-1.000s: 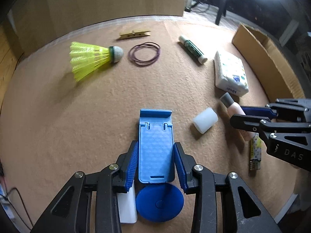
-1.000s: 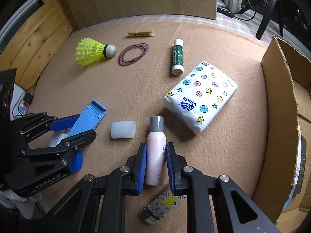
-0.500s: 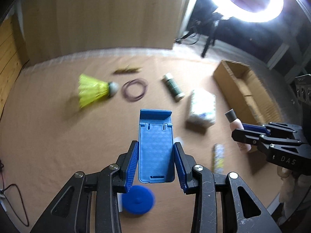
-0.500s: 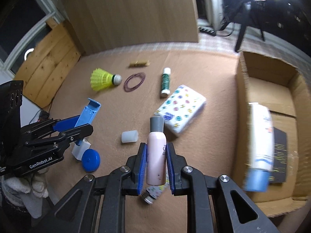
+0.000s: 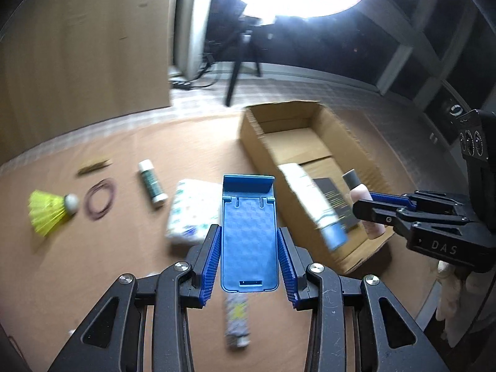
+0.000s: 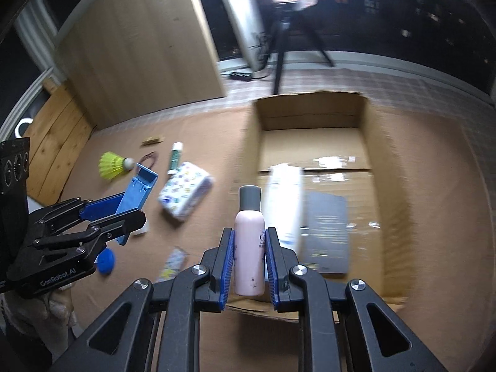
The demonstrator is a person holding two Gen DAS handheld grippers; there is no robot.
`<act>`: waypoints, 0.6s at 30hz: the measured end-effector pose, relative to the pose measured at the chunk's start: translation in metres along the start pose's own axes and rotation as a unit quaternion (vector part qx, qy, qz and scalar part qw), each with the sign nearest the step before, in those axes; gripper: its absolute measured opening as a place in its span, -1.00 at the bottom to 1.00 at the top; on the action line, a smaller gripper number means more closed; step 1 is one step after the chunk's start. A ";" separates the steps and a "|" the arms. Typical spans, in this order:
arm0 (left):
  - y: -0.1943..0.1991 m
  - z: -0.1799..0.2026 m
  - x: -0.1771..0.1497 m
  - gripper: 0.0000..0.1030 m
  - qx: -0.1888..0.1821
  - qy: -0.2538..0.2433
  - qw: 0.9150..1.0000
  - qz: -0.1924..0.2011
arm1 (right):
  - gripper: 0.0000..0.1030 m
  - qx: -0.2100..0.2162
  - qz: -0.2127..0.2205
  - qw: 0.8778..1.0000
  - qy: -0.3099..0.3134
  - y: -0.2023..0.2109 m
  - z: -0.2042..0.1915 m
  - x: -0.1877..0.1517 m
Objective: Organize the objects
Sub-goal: 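Carry the phone stand with the left tool while the right tool carries the pink bottle over the box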
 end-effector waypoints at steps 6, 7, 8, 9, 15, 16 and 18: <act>-0.027 0.043 0.010 -0.25 -0.015 -0.021 1.000 -0.008 | -0.65 -0.014 0.000 1.000 -0.023 0.001 0.037 -0.006; -0.031 0.049 0.010 -0.25 -0.016 -0.024 1.000 -0.010 | -0.65 -0.015 -0.001 1.000 -0.025 0.001 0.041 -0.006; -0.036 0.055 0.010 -0.25 -0.017 -0.027 0.999 -0.013 | -0.65 -0.016 -0.002 0.999 -0.029 0.000 0.046 -0.006; -0.041 0.060 0.011 -0.25 -0.018 -0.029 0.999 -0.016 | -0.65 -0.016 -0.003 0.999 -0.032 -0.002 0.050 -0.006; -0.064 0.081 0.010 -0.25 -0.023 -0.037 0.999 -0.031 | -0.65 -0.020 -0.010 0.999 -0.036 -0.008 0.065 -0.006; -0.067 0.082 0.010 -0.25 -0.023 -0.037 0.999 -0.032 | -0.65 -0.020 -0.012 0.999 -0.035 -0.009 0.067 -0.006; -0.070 0.085 0.010 -0.25 -0.024 -0.040 0.998 -0.034 | -0.65 -0.021 -0.013 0.999 -0.035 -0.010 0.069 -0.006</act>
Point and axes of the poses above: each gripper's, at about its wrist camera, not at the fingertips, and y roughly against the way its jaws point, z to its right, x to its top, the point moved 6 cm from there along -y, roughly the way its jaws point, and after that the axes turned 6 degrees about y, right-handed, at the moved point
